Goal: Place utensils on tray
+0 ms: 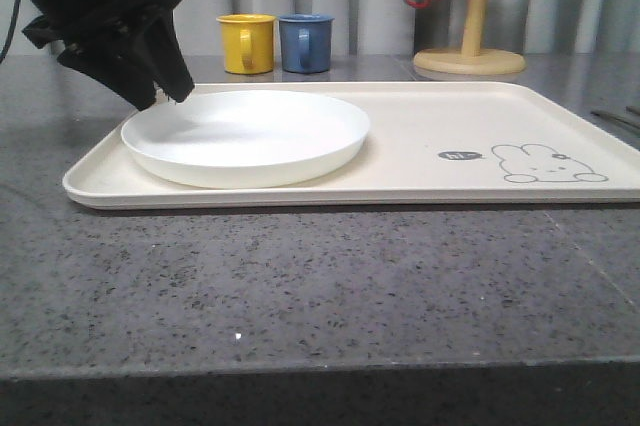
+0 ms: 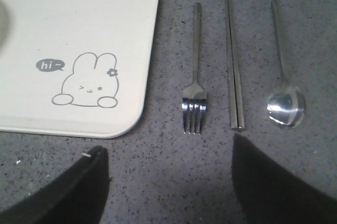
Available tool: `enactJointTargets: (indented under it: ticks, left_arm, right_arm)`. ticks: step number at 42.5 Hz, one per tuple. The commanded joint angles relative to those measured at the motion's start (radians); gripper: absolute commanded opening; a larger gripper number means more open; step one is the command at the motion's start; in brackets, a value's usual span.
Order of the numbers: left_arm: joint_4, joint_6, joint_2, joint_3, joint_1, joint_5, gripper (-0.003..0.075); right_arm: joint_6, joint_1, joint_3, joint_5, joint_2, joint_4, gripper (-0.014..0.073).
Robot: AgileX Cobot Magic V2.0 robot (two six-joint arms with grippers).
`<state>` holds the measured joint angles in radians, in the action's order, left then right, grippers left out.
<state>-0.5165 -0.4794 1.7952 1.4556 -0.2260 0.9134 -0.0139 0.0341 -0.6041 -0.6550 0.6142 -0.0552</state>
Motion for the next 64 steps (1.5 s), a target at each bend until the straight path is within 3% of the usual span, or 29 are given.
enactJointTargets:
  ticks: [1, 12, 23, 27, 47, 64]
  left_arm:
    - [-0.017, 0.011, -0.055, 0.068, 0.002, 0.034, 0.0408]
    - [0.035, 0.027, -0.196, 0.101, -0.074, 0.083, 0.0408]
    - [0.489, 0.305, -0.421, 0.011, -0.292, 0.095, 0.0403]
    - [0.570, 0.370, -0.516, -0.069, -0.355, 0.080, 0.0377]
    - [0.543, 0.383, -0.912, -0.418, -0.387, -0.029, 0.0264]
    - [0.543, 0.383, -0.937, -0.433, -0.387, -0.022, 0.0258]
  right_arm:
    - [-0.006, -0.001, -0.037, 0.065, 0.008, 0.008, 0.0521]
    - [-0.006, -0.001, -0.037, 0.065, 0.008, 0.008, 0.0521]
    - [-0.006, -0.001, -0.037, 0.065, 0.008, 0.008, 0.0521]
    - [-0.006, -0.001, -0.037, 0.065, 0.008, 0.008, 0.0521]
    - [-0.003, -0.002, -0.057, 0.073, 0.024, 0.013, 0.0521]
    - [0.024, -0.059, -0.413, -0.270, 0.430, 0.011, 0.0521]
